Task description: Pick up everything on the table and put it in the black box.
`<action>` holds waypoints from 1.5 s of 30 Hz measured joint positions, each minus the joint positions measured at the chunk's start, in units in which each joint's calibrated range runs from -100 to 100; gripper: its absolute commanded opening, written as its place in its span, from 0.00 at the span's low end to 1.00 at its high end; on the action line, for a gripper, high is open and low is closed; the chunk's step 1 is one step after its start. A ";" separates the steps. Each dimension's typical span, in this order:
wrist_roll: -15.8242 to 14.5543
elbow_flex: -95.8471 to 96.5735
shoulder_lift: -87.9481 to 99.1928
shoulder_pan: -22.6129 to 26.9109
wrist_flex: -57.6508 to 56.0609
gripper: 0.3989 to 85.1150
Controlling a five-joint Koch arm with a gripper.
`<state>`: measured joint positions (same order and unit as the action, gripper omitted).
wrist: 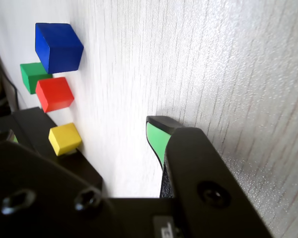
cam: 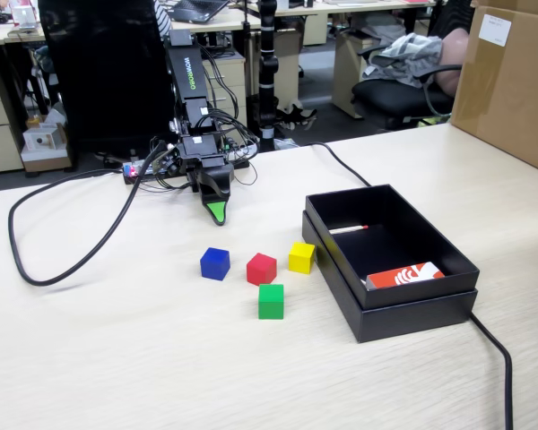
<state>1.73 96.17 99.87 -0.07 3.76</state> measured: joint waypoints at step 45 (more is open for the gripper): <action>-4.20 -42.54 -25.11 -2.78 -36.62 0.55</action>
<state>-2.47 53.63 74.76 -2.86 -32.87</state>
